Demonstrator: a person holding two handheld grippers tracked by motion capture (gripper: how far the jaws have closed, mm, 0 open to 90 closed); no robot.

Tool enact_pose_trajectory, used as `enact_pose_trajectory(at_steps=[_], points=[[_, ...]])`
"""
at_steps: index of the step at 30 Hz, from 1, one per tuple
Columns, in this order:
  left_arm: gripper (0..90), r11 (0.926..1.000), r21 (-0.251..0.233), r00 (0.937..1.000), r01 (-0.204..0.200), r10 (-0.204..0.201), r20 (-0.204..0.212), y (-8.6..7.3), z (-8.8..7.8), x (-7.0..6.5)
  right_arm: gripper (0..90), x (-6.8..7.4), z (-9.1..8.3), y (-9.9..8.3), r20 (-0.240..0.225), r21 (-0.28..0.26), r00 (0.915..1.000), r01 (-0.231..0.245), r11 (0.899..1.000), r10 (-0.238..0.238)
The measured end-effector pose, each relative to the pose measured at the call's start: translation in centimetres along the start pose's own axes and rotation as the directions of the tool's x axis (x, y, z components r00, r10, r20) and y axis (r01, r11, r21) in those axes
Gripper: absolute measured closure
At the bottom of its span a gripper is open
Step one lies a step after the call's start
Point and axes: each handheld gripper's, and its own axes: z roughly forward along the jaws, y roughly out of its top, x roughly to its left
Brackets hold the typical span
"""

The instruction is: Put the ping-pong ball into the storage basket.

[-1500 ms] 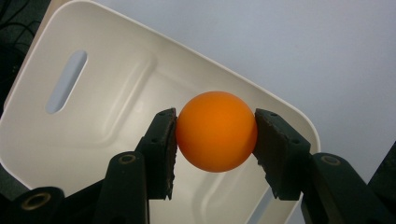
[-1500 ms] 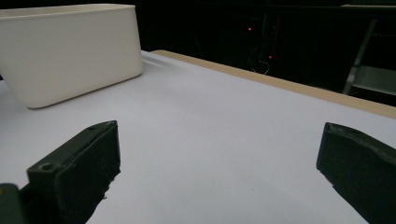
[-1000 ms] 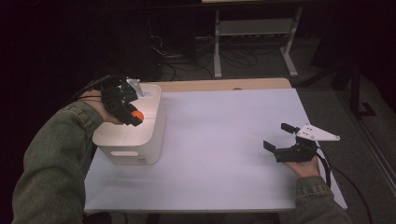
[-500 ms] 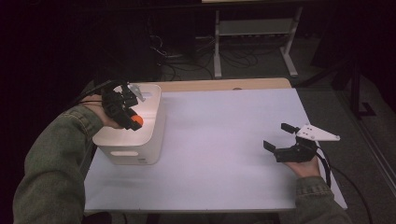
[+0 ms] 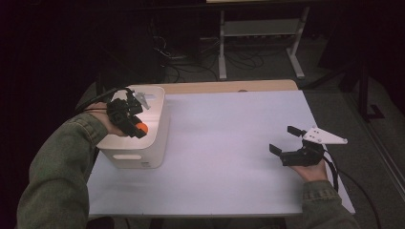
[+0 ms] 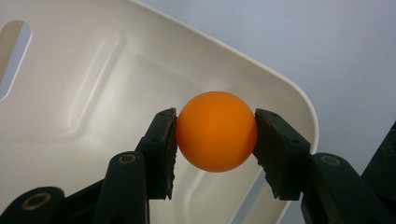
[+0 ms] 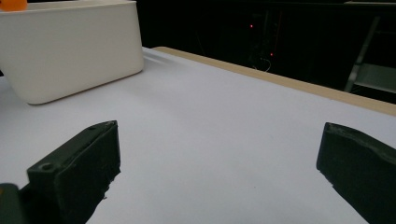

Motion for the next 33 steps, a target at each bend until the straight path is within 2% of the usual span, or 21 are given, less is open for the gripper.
enact_pose_trajectory(at_steps=[8, 26, 33], points=[[50.8, 0.9999, 0.001, 0.9999, -0.011, 0.011, 0.006, -0.1, 0.9, -0.3, 0.0, 0.0, 0.0, 0.0, -0.001, 0.003, 1.0, -0.001, 1.0, 0.001], [50.8, 1.0, 0.009, 0.9997, 0.004, -0.004, 0.024, -0.7, 3.0, -0.4, 0.0, 0.0, 0.0, 0.0, -0.001, 0.006, 1.0, 0.0, 1.0, 0.0], [50.8, 0.9999, 0.016, 0.9998, 0.004, -0.004, 0.022, -0.7, 3.3, -0.2, 0.0, 0.0, 0.1, 0.0, 0.0, 0.006, 1.0, 0.001, 1.0, -0.001]])
